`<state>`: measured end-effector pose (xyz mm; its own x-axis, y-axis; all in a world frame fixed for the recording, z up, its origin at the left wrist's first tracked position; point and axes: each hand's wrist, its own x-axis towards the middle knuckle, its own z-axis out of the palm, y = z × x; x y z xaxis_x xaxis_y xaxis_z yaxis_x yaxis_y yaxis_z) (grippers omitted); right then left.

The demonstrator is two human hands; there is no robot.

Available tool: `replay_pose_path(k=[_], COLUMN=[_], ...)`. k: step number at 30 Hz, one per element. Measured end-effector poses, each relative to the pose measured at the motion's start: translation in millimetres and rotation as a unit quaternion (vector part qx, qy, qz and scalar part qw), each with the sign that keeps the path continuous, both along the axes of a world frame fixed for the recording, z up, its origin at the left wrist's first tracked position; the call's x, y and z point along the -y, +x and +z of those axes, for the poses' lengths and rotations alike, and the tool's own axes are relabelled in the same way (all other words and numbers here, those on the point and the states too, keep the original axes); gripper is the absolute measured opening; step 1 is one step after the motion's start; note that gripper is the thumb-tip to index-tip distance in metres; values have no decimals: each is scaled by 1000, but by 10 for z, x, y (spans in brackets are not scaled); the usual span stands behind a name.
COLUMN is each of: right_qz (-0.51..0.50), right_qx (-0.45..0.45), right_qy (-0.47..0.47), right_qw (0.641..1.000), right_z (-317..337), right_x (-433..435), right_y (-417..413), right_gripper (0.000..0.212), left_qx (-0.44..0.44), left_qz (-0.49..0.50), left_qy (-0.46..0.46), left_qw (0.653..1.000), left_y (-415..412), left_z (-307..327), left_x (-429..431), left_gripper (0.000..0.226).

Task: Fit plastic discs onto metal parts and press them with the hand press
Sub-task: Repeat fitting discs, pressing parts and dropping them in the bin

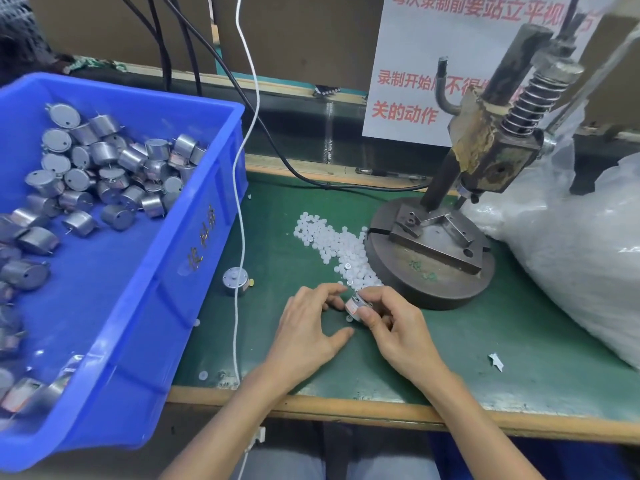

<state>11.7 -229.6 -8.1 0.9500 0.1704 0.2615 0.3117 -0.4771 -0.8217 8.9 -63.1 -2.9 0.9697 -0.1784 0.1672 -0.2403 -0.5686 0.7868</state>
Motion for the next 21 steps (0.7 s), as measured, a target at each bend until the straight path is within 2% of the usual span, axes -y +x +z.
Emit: replay_pose_path(k=[7, 15, 21], right_qz=[13, 23, 36], right_qx=[19, 179, 192], right_qy=[2, -133, -149], right_qw=[1000, 975, 969], right_z=[39, 10, 37], right_x=[-9, -75, -98], right_y=[-14, -65, -83], right_gripper=[4, 10, 21], left_qx=[21, 37, 24], left_qz=[-2, -10, -45], left_qy=[5, 3, -9], left_qw=[1000, 999, 999], left_y=[1, -3, -15], left_z=[8, 5, 15], left_x=[2, 1, -24], left_gripper=[47, 53, 61])
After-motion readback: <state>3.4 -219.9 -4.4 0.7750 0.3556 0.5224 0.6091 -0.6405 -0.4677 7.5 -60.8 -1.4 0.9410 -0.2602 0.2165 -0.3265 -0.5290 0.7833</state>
